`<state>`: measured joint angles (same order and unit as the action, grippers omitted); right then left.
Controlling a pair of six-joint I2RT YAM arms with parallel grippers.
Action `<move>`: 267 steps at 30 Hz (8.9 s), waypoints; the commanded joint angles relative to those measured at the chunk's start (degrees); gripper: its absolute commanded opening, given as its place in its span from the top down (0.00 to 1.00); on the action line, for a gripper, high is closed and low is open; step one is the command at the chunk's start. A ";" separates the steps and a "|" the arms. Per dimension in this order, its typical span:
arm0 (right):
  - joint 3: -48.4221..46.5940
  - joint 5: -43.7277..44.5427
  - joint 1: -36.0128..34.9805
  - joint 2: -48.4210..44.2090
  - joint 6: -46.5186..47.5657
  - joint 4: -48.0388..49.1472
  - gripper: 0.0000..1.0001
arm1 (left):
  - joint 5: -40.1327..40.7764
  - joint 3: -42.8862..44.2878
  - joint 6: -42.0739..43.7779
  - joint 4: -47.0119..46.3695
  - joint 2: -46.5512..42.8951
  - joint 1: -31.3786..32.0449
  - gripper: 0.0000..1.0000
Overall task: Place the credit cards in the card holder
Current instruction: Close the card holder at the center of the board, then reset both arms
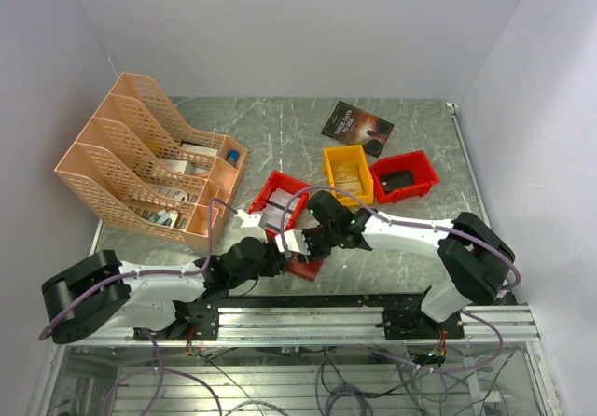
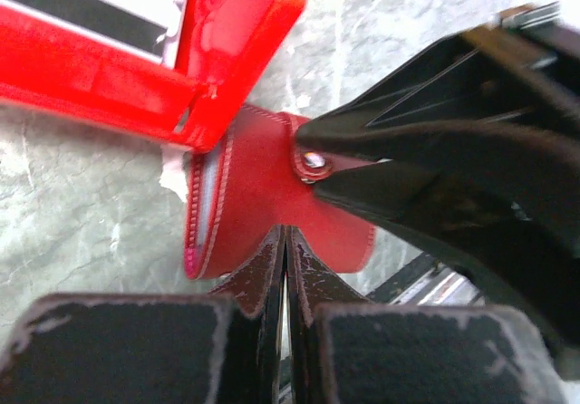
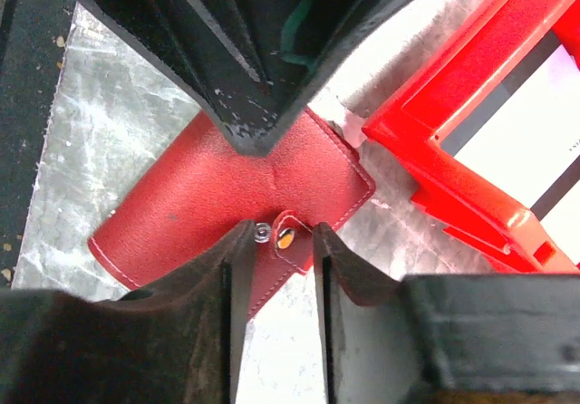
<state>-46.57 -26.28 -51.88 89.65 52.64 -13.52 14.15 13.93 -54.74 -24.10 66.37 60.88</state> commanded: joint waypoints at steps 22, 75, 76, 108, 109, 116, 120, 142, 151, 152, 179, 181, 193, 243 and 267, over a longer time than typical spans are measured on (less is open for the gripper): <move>-7.03 -4.55 3.51 2.10 4.13 -11.26 0.69 | -0.62 3.69 1.04 -6.58 11.66 -0.19 0.90; -2.56 -0.72 4.24 -1.16 3.41 -9.01 0.79 | -1.38 2.55 0.23 -10.59 15.52 -0.24 0.93; -2.61 -0.79 4.22 -1.07 3.28 -8.94 0.80 | -1.41 2.58 0.18 -10.62 15.61 -0.24 0.92; -3.57 -2.06 4.24 -1.31 4.32 -10.90 1.00 | -1.24 2.51 -0.01 -10.63 15.66 -0.24 0.93; -3.32 -2.02 4.23 -1.74 4.72 -11.13 1.00 | -1.16 2.43 -0.01 -10.54 15.64 -0.24 0.93; -2.24 -0.35 3.58 -3.32 6.93 -11.17 1.00 | -1.31 2.50 -0.15 -10.81 16.23 -0.24 0.93; -1.58 0.94 2.20 -3.12 7.94 -11.19 1.00 | -1.41 2.59 -0.19 -11.06 16.72 -0.24 0.93; 2.71 7.41 -3.71 -3.81 9.72 -9.26 1.00 | -1.67 2.95 -0.44 -11.33 17.49 -0.19 0.93; 4.16 11.49 -8.06 -3.79 12.30 -10.32 1.00 | -2.78 2.29 -1.61 -13.57 17.23 -0.56 0.93; 4.75 12.47 -8.72 -3.94 12.70 -10.26 1.00 | -2.93 2.16 -1.86 -13.93 17.22 -0.63 0.93; 9.30 18.60 -14.09 -1.71 16.94 -11.62 1.00 | -6.25 6.51 -5.08 -14.46 15.85 -2.59 0.93; 9.22 18.80 -14.21 -1.52 16.81 -11.73 1.00 | -6.76 6.78 -5.32 -15.68 17.84 -2.61 0.93; 3.72 12.72 -9.62 -5.33 7.81 -11.93 0.75 | -3.38 5.73 -3.47 -8.19 12.08 -2.56 0.92; -37.19 6.18 38.70 -18.76 -35.63 -15.92 0.00 | 14.92 58.17 30.20 46.47 -11.36 -5.09 0.02; -60.53 11.12 38.79 -18.85 -54.12 -26.23 0.00 | 2.59 74.21 32.20 48.21 -8.12 -5.16 0.02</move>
<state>-105.58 -15.86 -13.23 72.25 0.67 -37.89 22.26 89.56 -23.53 28.21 60.36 56.03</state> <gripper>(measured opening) 0.996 0.980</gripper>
